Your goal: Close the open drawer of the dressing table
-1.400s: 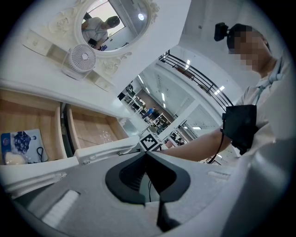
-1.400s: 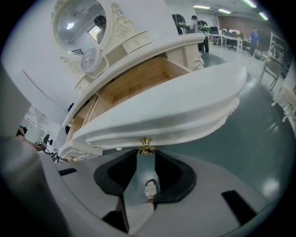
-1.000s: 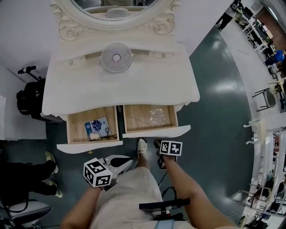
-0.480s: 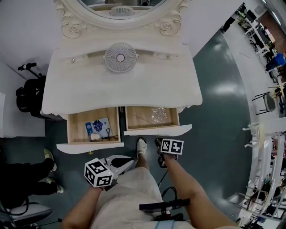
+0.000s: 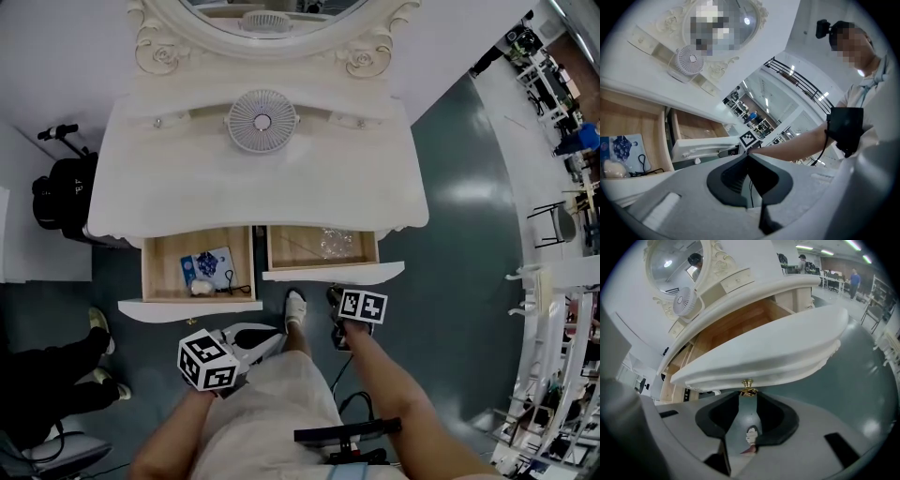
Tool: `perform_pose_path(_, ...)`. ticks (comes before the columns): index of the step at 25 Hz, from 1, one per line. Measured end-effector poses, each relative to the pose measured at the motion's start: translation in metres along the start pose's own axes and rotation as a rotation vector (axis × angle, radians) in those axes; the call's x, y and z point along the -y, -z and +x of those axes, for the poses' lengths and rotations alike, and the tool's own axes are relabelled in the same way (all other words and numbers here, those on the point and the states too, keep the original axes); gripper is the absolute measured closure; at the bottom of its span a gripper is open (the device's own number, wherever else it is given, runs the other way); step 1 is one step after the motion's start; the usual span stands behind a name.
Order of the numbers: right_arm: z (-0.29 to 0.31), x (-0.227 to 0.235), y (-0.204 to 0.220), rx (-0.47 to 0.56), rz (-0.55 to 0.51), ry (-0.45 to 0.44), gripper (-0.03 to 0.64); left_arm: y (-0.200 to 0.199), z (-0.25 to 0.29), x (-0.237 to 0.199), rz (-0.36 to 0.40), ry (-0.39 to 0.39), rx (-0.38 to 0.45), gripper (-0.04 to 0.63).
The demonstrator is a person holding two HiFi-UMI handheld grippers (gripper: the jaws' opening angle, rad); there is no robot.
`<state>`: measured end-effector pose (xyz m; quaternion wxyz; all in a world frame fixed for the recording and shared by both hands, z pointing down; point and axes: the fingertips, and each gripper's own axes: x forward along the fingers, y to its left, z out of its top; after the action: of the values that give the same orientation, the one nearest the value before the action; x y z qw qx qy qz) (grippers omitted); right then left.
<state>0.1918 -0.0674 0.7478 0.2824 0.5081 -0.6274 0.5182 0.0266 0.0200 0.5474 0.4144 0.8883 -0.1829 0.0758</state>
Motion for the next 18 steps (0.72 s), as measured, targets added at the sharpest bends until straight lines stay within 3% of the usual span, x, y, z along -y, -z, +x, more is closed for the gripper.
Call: perform_pose_path(18,0.008,-0.004,-0.019,-0.028,-0.014,0.006,0.489,-0.009,0.002,-0.013,-0.026,0.004,0.017,0.591)
